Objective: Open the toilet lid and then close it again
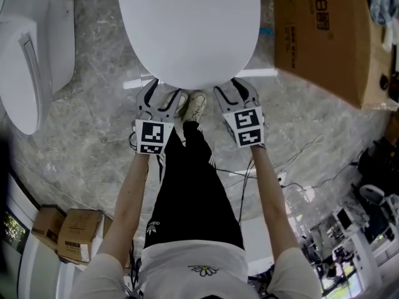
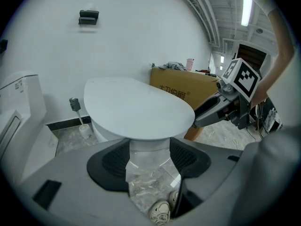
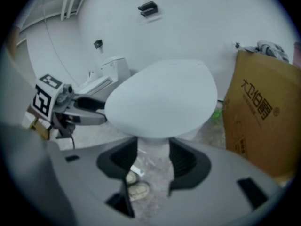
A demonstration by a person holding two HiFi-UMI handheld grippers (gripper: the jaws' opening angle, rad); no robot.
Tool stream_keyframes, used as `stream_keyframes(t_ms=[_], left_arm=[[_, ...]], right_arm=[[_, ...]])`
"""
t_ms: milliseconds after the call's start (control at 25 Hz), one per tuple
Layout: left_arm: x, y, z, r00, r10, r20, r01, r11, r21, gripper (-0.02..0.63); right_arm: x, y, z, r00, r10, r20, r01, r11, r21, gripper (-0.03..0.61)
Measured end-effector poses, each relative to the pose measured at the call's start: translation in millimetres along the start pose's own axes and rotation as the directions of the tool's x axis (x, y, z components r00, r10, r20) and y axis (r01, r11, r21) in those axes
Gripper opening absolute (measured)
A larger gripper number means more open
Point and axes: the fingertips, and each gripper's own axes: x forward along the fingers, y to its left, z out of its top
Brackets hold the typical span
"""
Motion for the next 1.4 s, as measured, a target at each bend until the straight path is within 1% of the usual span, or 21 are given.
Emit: stream_keyframes(t_ms=[200, 440, 480, 560, 680, 840, 1080, 1280, 1400], left_arm=[[-16, -3, 24, 0.999, -0.003, 0.038, 0.003, 1.000, -0.010, 0.288], [-47, -6, 73, 0.996, -0.007, 0.090, 0.009, 0.999, -0.031, 0.281], [-54, -6, 82, 0.996, -0.005, 0.095, 0.008, 1.000, -0.029, 0.268], [-66, -3, 102, 0.994, -0.006, 0.106, 0.009, 1.000, -0.024, 0.267], [-82, 0, 135, 0.990, -0.002, 0.141, 0.008, 0.999, -0.040, 0.267], [-99, 6, 183, 0.981, -0.003, 0.195, 0.012, 0.999, -0.046, 0.268], [-114, 19, 244, 0.975, -0.014, 0.220, 0.029, 0.998, -0.062, 0.269], [-124, 32, 299, 0.956, -0.005, 0.293, 0.026, 0.997, -0.069, 0.285], [-130, 41, 331, 0.940, -0.009, 0.340, 0.038, 0.996, -0.081, 0.290]], right_arm=[[-23, 2, 20, 0.998, 0.004, 0.056, -0.004, 1.000, 0.001, 0.227], [-70, 4, 59, 0.992, 0.027, 0.127, -0.030, 0.999, 0.020, 0.222], [-79, 4, 68, 0.990, 0.030, 0.135, -0.032, 0.999, 0.017, 0.219], [-95, 6, 86, 0.989, 0.031, 0.147, -0.031, 1.000, -0.005, 0.211], [-117, 7, 116, 0.984, 0.036, 0.175, -0.032, 0.999, -0.024, 0.206], [-147, 3, 159, 0.971, 0.041, 0.237, -0.040, 0.999, -0.009, 0.207], [-176, -6, 218, 0.960, 0.062, 0.273, -0.070, 0.997, 0.018, 0.212], [-198, -14, 273, 0.926, 0.073, 0.370, -0.092, 0.995, 0.033, 0.215], [-212, -20, 305, 0.917, 0.079, 0.390, -0.111, 0.992, 0.060, 0.218]])
